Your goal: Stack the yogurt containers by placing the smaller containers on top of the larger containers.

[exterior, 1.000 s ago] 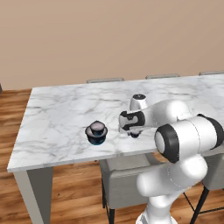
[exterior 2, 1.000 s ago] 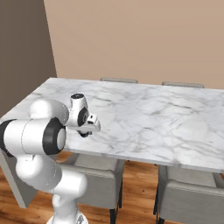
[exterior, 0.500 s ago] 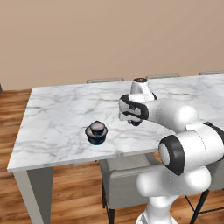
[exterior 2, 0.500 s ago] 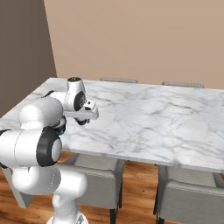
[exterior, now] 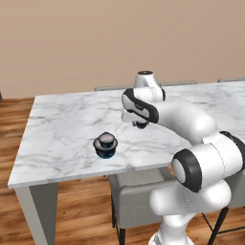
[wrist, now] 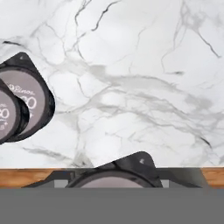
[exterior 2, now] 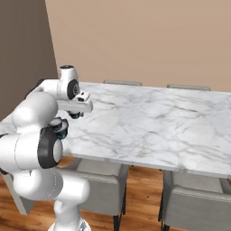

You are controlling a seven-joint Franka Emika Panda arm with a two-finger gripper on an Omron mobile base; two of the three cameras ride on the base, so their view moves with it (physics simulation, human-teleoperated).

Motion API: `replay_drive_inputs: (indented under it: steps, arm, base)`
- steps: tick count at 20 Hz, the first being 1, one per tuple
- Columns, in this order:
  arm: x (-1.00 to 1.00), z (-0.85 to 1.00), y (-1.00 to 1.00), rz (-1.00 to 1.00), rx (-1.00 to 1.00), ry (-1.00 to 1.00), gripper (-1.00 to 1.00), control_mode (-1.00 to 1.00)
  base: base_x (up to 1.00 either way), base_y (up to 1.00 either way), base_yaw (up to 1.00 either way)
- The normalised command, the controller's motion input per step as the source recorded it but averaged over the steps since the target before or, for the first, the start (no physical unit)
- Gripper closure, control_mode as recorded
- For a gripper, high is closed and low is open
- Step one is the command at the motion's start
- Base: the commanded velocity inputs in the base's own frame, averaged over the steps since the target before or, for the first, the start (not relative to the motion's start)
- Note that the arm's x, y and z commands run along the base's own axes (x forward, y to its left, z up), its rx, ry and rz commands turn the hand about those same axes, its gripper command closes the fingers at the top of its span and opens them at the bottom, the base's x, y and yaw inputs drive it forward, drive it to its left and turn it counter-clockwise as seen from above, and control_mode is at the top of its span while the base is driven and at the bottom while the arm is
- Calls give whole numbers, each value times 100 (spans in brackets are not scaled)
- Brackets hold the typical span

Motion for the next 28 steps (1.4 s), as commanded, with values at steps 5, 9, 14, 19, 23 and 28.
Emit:
replay_drive_inputs:
  steps: [5,9,14,19,23,28]
  arm:
    - [0,12,67,0,0,11,100,-100]
    - [0,6,64,0,0,11,100,-100]
    - [9,0,44,0,0,4,100,-100]
    - [28,-1,44,0,0,0,100,-100]
    - [33,-14,40,0,0,0,100,-100]
    - [36,-13,30,0,0,0,100,-100]
  base:
    - [0,0,0]
    - [0,0,0]
    - [0,0,0]
    - [0,0,0]
    - [0,0,0]
    - [0,0,0]
